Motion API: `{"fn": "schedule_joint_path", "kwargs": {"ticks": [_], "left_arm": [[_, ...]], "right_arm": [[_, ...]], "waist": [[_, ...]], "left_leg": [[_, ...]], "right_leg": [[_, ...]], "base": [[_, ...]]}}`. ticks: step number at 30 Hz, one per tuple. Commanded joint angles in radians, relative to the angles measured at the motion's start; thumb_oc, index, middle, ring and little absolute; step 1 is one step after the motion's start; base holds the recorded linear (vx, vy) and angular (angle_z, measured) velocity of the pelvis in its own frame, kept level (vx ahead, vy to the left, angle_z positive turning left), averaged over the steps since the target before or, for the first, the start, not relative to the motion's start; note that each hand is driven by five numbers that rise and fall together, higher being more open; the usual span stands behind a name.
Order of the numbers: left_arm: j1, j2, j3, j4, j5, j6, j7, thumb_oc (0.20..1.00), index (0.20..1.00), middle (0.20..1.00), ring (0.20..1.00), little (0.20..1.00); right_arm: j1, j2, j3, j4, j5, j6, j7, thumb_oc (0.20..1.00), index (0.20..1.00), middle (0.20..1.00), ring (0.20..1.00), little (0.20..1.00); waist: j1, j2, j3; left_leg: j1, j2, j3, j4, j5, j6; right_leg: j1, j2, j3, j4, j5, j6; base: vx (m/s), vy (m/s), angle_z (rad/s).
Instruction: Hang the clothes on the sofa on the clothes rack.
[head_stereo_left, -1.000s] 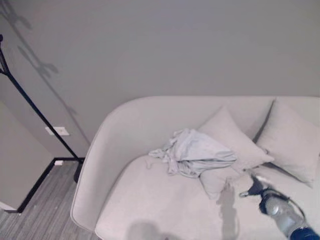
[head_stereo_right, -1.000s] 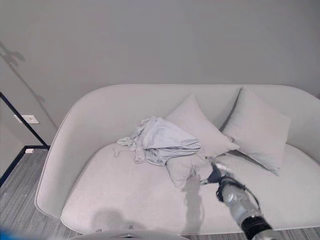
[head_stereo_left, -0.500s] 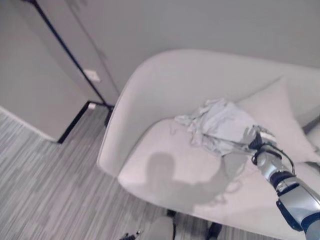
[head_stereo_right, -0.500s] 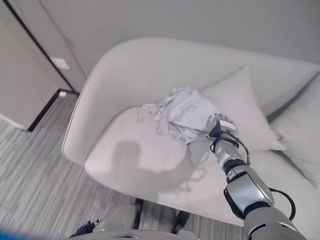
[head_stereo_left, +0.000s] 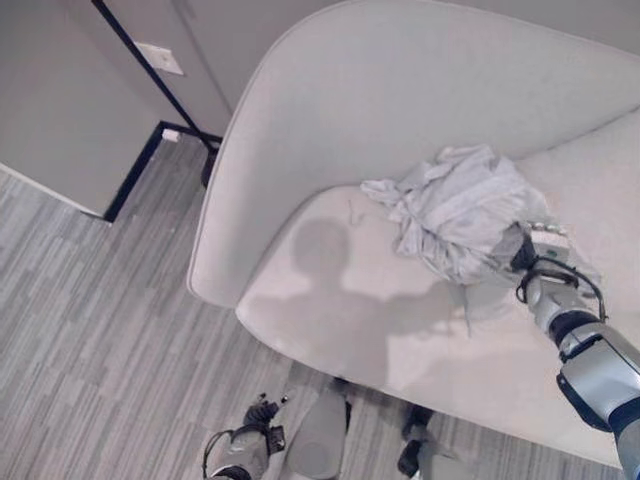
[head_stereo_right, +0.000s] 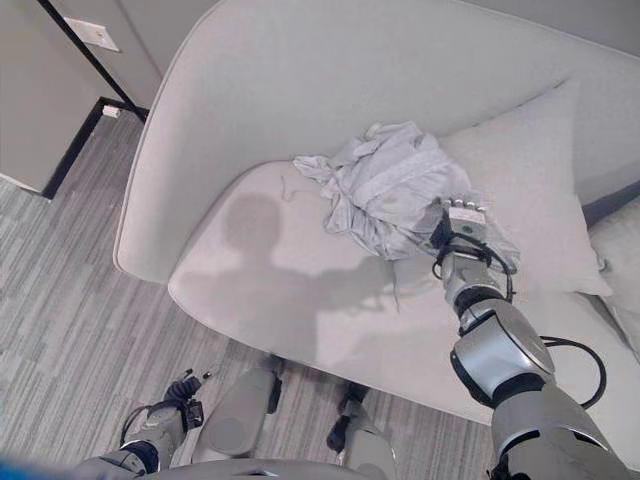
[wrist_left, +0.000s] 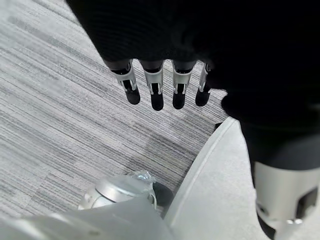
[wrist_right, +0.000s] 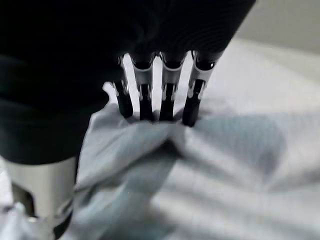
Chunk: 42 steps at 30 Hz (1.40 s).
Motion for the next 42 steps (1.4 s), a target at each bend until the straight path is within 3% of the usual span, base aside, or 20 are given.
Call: {"fn": "schedule_joint_path", "kwargs": {"ticks": [1, 7, 17, 18, 19, 22, 36, 39, 41, 42], "left_arm": [[0.014, 0.015, -0.033, 0.016, 0.046, -0.032, 0.044, 1.000, 1.000, 1.000, 1.000, 1.000], [0.017, 0.019, -0.036, 0.020, 0.075, -0.032, 0.042, 1.000, 1.000, 1.000, 1.000, 1.000], [0.028, 0.019, -0.078, -0.030, 0.071, -0.036, 0.018, 1.000, 1.000, 1.000, 1.000, 1.000], [0.030, 0.021, -0.076, -0.030, 0.069, -0.035, 0.018, 1.000, 1.000, 1.000, 1.000, 1.000], [0.031, 0.021, -0.076, -0.030, 0.069, -0.035, 0.018, 1.000, 1.000, 1.000, 1.000, 1.000], [0.040, 0.030, -0.057, -0.020, 0.076, -0.030, 0.018, 1.000, 1.000, 1.000, 1.000, 1.000], [0.040, 0.050, -0.033, -0.030, 0.136, -0.027, 0.034, 1.000, 1.000, 1.000, 1.000, 1.000], [0.043, 0.056, -0.033, -0.030, 0.132, -0.026, 0.031, 1.000, 1.000, 1.000, 1.000, 1.000], [0.043, 0.068, -0.037, -0.041, 0.120, -0.028, 0.034, 1.000, 1.000, 1.000, 1.000, 1.000], [0.043, 0.069, -0.037, -0.041, 0.120, -0.028, 0.034, 1.000, 1.000, 1.000, 1.000, 1.000]], "right_arm": [[-0.056, -0.137, 0.047, -0.061, -0.084, 0.091, -0.091, 1.000, 1.000, 1.000, 1.000, 1.000], [-0.056, -0.153, 0.097, -0.058, -0.153, 0.096, -0.046, 1.000, 1.000, 1.000, 1.000, 1.000], [0.037, -0.037, 0.107, 0.083, -0.115, 0.060, 0.071, 1.000, 1.000, 1.000, 1.000, 1.000], [0.039, -0.028, 0.109, 0.094, -0.112, 0.062, 0.088, 0.354, 0.354, 0.354, 0.354, 0.354], [0.039, -0.028, 0.109, 0.094, -0.112, 0.062, 0.088, 0.200, 0.200, 0.200, 0.200, 0.200], [0.035, -0.016, 0.132, 0.101, -0.132, 0.061, 0.145, 0.200, 0.200, 0.200, 0.200, 0.200], [0.076, -0.020, 0.067, 0.096, -0.056, 0.055, 0.161, 0.200, 0.200, 0.200, 0.200, 0.200], [0.089, -0.012, -0.003, 0.102, 0.068, 0.033, 0.148, 0.200, 0.200, 0.200, 0.200, 0.200], [0.081, 0.002, -0.109, 0.100, 0.286, -0.011, 0.136, 0.200, 0.200, 0.200, 0.200, 0.200], [0.081, 0.002, -0.110, 0.100, 0.286, -0.011, 0.136, 0.200, 0.200, 0.200, 0.200, 0.200]], "waist": [[0.005, -0.022, -0.010], [0.003, -0.026, 0.005], [0.018, -0.022, 0.031], [0.018, -0.023, 0.032], [0.018, -0.023, 0.032], [0.015, -0.029, 0.034], [-0.009, -0.041, 0.018], [-0.018, -0.044, 0.010], [-0.035, -0.046, -0.003], [-0.034, -0.046, -0.003]], "left_leg": [[-0.124, -0.003, -0.006, 0.148, -0.069, -0.008], [-0.126, 0.008, -0.014, 0.166, -0.099, -0.020], [-0.136, 0.004, -0.025, 0.167, -0.092, -0.021], [-0.135, 0.003, -0.026, 0.164, -0.092, -0.021], [-0.135, 0.003, -0.026, 0.163, -0.091, -0.021], [-0.127, 0.002, -0.023, 0.157, -0.091, -0.021], [-0.083, 0.005, -0.014, 0.137, -0.095, -0.018], [-0.070, 0.007, -0.013, 0.129, -0.093, -0.017], [-0.064, 0.004, -0.006, 0.110, -0.066, -0.006], [-0.063, 0.004, -0.006, 0.110, -0.066, -0.006]], "right_leg": [[0.104, -0.018, 0.040, 0.005, -0.055, 0.013], [0.096, -0.009, 0.049, 0.009, -0.063, 0.012], [0.098, 0.001, 0.041, -0.002, -0.058, 0.013], [0.098, 0.001, 0.041, -0.003, -0.057, 0.013], [0.099, 0.001, 0.041, -0.003, -0.057, 0.013], [0.102, 0.001, 0.042, -0.004, -0.055, 0.014], [0.123, -0.005, 0.044, -0.001, -0.056, 0.015], [0.130, -0.007, 0.041, 0.000, -0.057, 0.014], [0.121, -0.014, 0.037, 0.005, -0.048, 0.012], [0.122, -0.014, 0.038, 0.005, -0.048, 0.012]], "base": [[0.00, 0.000, 0.00], [0.01, -0.024, -0.02], [0.00, 0.000, 0.00], [0.00, 0.000, 0.00], [0.00, 0.000, 0.00], [0.00, 0.000, 0.01], [0.00, 0.000, 0.00], [-0.02, 0.000, -0.02], [-0.07, 0.011, 0.00], [0.00, 0.000, 0.00]]}}
